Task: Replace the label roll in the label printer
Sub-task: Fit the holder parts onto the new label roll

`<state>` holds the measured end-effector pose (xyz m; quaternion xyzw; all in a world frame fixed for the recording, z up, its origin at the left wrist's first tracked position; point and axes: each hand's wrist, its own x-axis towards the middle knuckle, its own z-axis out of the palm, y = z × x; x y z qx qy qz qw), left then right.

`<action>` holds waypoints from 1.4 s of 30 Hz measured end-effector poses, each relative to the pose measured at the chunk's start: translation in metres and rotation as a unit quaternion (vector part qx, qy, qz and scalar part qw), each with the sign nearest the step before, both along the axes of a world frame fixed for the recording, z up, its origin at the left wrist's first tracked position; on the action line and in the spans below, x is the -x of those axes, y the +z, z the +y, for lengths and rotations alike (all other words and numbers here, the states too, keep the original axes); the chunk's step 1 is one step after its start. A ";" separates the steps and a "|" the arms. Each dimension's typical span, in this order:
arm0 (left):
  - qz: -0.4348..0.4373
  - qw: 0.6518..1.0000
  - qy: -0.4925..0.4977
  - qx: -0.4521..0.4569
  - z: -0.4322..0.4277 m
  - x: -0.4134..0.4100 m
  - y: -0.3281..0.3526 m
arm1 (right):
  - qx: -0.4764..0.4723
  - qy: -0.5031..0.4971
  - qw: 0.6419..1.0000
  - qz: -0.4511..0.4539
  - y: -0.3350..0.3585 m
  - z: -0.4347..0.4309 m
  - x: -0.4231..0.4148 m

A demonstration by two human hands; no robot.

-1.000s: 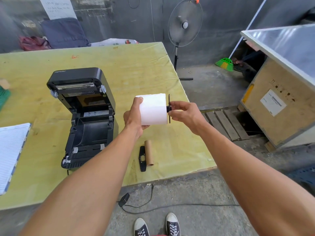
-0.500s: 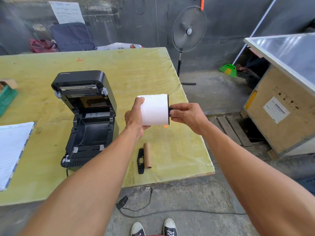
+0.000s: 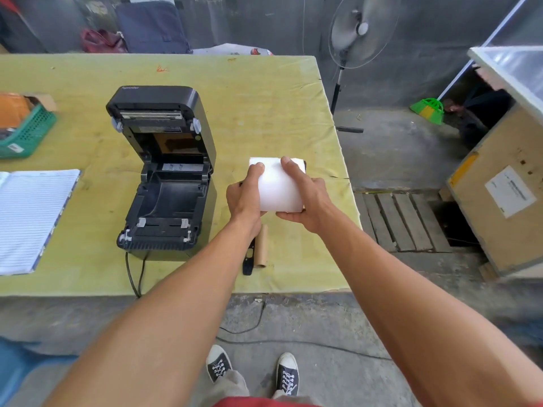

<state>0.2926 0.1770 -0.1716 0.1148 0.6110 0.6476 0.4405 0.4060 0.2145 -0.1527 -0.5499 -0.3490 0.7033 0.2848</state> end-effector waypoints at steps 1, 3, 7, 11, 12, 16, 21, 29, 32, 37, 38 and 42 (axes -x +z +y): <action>-0.001 1.000 -0.003 0.000 0.000 0.001 0.000 | 0.003 -0.022 1.000 0.001 -0.002 0.000 0.003; -0.004 1.000 -0.018 0.001 -0.001 0.004 0.001 | -0.002 -0.046 0.999 0.002 -0.007 0.000 0.008; 0.001 0.998 -0.059 0.001 -0.004 0.014 0.001 | -0.019 -0.060 0.998 0.001 -0.012 -0.001 0.015; 0.019 0.995 -0.097 0.007 -0.009 0.022 0.002 | -0.031 -0.063 0.998 0.002 -0.017 -0.001 0.018; 0.024 0.994 -0.109 0.011 -0.010 0.024 0.003 | -0.034 -0.064 0.997 0.006 -0.018 -0.001 0.017; -0.029 0.995 -0.093 0.017 -0.012 0.037 -0.001 | -0.047 -0.063 0.997 0.021 -0.019 0.006 0.013; 0.132 0.971 -0.058 0.189 -0.015 0.053 -0.029 | -0.051 -0.055 0.997 0.020 -0.018 0.013 0.009; 0.389 0.834 -0.145 0.362 -0.053 0.051 -0.093 | -0.040 -0.056 0.998 0.006 -0.030 0.019 0.003; 0.414 0.834 -0.142 0.336 -0.050 0.045 -0.095 | -0.037 -0.053 0.998 -0.003 -0.036 0.019 0.000; 0.425 0.833 -0.175 0.308 -0.046 0.043 -0.094 | -0.031 -0.052 0.998 -0.005 -0.042 0.019 -0.004; 0.436 0.823 -0.201 0.304 -0.047 0.042 -0.096 | -0.030 -0.051 0.998 -0.006 -0.043 0.020 -0.004; 0.472 0.790 -0.268 0.286 -0.050 0.042 -0.100 | -0.028 -0.041 0.999 -0.003 -0.045 0.021 -0.003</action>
